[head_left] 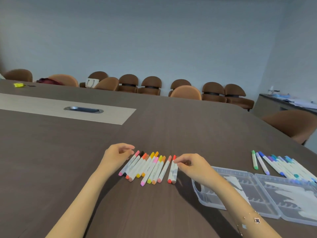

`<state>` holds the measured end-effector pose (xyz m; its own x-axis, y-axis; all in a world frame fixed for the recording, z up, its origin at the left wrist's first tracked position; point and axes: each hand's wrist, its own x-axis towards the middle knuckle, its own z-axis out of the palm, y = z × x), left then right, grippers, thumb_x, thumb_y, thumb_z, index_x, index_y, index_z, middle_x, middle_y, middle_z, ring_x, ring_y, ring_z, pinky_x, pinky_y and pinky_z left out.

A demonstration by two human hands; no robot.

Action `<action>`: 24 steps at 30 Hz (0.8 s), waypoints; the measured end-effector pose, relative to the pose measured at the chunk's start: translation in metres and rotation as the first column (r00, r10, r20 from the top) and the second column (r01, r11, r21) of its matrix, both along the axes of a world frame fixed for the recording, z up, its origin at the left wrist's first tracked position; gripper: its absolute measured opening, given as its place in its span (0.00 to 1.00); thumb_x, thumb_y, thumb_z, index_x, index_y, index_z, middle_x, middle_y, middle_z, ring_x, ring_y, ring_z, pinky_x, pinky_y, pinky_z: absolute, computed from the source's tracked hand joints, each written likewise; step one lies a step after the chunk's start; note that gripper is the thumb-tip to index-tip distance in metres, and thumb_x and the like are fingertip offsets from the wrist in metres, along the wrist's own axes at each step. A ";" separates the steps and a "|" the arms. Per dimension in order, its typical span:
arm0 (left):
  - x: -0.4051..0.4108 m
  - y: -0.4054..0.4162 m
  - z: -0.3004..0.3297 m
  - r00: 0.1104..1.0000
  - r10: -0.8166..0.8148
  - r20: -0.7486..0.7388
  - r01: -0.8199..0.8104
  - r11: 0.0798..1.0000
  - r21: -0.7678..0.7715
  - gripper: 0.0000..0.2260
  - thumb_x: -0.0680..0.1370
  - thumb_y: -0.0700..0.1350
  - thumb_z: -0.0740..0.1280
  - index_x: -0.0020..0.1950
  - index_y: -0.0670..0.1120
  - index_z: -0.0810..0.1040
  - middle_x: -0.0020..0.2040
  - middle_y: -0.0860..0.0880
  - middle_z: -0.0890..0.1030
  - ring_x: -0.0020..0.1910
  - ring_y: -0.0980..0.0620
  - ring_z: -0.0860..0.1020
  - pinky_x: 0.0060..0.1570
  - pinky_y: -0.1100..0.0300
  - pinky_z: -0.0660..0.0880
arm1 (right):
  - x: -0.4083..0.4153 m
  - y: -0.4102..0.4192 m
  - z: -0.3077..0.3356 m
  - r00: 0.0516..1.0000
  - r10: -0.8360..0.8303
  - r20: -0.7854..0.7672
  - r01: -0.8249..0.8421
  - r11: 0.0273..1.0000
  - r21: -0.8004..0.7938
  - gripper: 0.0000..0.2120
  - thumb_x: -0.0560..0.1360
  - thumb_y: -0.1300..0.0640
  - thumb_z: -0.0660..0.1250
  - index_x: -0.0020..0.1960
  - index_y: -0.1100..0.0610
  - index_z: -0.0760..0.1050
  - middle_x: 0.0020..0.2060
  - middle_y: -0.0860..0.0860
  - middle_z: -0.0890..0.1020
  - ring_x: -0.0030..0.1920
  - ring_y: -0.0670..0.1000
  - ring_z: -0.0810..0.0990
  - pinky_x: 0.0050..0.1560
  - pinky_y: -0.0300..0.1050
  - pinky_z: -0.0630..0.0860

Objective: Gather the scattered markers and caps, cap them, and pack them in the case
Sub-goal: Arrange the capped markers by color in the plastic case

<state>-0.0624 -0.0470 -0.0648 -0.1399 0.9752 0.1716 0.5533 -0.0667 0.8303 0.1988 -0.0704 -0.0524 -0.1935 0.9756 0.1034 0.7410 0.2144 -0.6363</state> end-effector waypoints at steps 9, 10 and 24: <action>-0.017 0.013 -0.012 0.981 0.174 -0.084 -0.169 0.984 0.061 0.05 0.76 0.42 0.68 0.49 0.51 0.81 0.42 0.55 0.80 0.40 0.60 0.75 0.41 0.66 0.70 | -0.011 0.034 -0.017 0.980 -0.079 0.183 0.091 0.994 -0.054 0.11 0.78 0.57 0.63 0.58 0.53 0.78 0.56 0.50 0.80 0.50 0.45 0.76 0.49 0.32 0.72; -0.018 0.014 -0.015 0.978 0.187 -0.095 -0.183 0.982 0.052 0.05 0.76 0.42 0.68 0.49 0.50 0.81 0.42 0.55 0.80 0.40 0.60 0.75 0.43 0.65 0.72 | -0.012 0.036 -0.017 0.977 -0.088 0.194 0.100 0.993 -0.054 0.11 0.78 0.57 0.63 0.58 0.54 0.79 0.55 0.50 0.80 0.49 0.45 0.76 0.48 0.31 0.72; 0.005 0.017 -0.038 0.960 0.041 -0.278 -0.062 0.996 -0.067 0.08 0.77 0.42 0.64 0.46 0.53 0.80 0.46 0.53 0.81 0.40 0.57 0.77 0.39 0.67 0.73 | -0.033 0.032 -0.025 0.982 0.028 0.188 -0.032 0.999 0.022 0.12 0.75 0.51 0.67 0.57 0.49 0.77 0.53 0.46 0.77 0.51 0.44 0.74 0.41 0.27 0.68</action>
<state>-0.0574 -0.0300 -0.1028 -0.1478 0.9793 0.1381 0.7628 0.0240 0.6462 0.1658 -0.0387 -0.0777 -0.2409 0.9667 0.0867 0.8396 0.2523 -0.4810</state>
